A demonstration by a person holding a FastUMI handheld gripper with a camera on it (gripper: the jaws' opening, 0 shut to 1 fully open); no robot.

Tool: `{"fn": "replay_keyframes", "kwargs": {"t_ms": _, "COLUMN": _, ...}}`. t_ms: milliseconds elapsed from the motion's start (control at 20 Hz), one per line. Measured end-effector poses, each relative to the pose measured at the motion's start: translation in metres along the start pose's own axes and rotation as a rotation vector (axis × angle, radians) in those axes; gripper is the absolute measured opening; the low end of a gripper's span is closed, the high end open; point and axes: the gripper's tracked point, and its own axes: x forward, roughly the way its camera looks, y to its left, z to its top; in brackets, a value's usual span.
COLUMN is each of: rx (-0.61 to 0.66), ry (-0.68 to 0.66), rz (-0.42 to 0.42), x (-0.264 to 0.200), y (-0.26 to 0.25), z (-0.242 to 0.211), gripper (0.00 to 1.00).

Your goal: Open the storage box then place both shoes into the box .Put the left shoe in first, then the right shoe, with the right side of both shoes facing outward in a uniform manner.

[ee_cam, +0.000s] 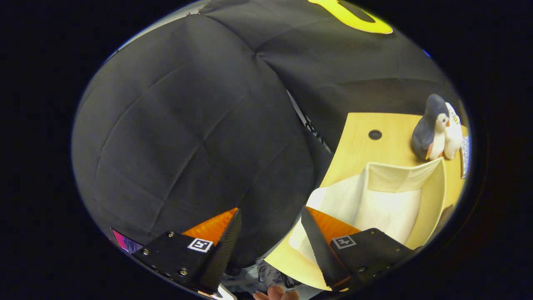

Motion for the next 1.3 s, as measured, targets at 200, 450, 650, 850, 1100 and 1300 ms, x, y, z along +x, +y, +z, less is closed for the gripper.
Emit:
{"fn": "replay_keyframes", "kwargs": {"t_ms": 200, "rx": -0.012, "ry": -0.063, "rz": -0.021, "x": -0.059, "y": -0.024, "z": 0.011, "gripper": 0.94}}
{"fn": "replay_keyframes", "kwargs": {"t_ms": 450, "rx": -0.021, "ry": -0.125, "rz": -0.098, "x": -0.121, "y": -0.090, "z": 0.022, "gripper": 0.94}}
{"fn": "replay_keyframes", "kwargs": {"t_ms": 650, "rx": -0.014, "ry": -0.154, "rz": -0.166, "x": -0.171, "y": -0.136, "z": 0.019, "gripper": 0.94}}
{"fn": "replay_keyframes", "kwargs": {"t_ms": 850, "rx": 0.054, "ry": -0.158, "rz": -0.211, "x": -0.207, "y": -0.180, "z": 0.007, "gripper": 0.94}}
{"fn": "replay_keyframes", "kwargs": {"t_ms": 1100, "rx": 0.080, "ry": -0.207, "rz": -0.284, "x": -0.235, "y": -0.234, "z": 0.006, "gripper": 0.94}}
{"fn": "replay_keyframes", "kwargs": {"t_ms": 1300, "rx": 0.094, "ry": -0.174, "rz": -0.372, "x": -0.257, "y": -0.284, "z": -0.015, "gripper": 0.95}}
